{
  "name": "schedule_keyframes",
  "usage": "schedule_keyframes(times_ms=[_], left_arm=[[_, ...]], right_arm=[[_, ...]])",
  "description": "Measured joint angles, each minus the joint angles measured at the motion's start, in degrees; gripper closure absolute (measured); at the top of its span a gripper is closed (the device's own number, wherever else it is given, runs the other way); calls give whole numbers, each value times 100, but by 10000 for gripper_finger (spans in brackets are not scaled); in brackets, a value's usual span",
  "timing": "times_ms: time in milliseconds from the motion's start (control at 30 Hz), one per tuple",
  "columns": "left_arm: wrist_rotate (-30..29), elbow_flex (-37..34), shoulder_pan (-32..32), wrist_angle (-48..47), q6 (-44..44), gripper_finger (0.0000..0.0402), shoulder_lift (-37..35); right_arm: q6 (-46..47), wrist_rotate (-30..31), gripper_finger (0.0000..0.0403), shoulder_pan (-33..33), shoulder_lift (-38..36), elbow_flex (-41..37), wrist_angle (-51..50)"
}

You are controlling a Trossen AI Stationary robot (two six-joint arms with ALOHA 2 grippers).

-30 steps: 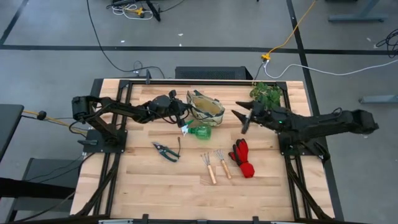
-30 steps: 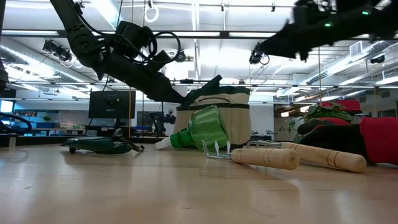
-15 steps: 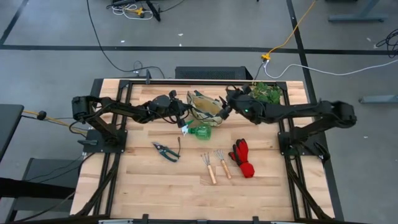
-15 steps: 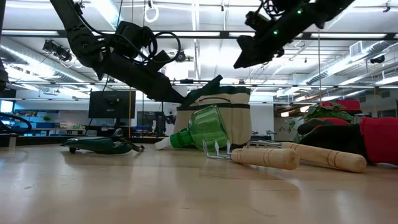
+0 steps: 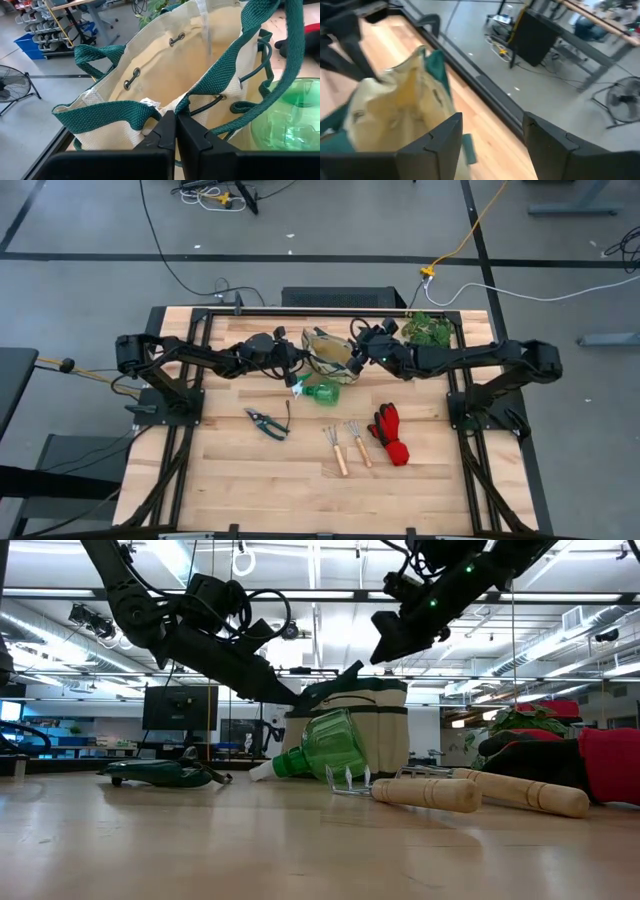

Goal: Pick & Place Garden tools in Gardening bag
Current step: Move the tool bag on the top center

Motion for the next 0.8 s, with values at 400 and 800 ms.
schedule_keyframes(times_ms=[400,800], left_arm=[[36,0,-9,-2,-2,391,0],[137,0,-9,1,-4,389,0]], right_arm=[[255,-657,195,56,4,0,-287],[443,-1375,195,-352,4,0,-747]])
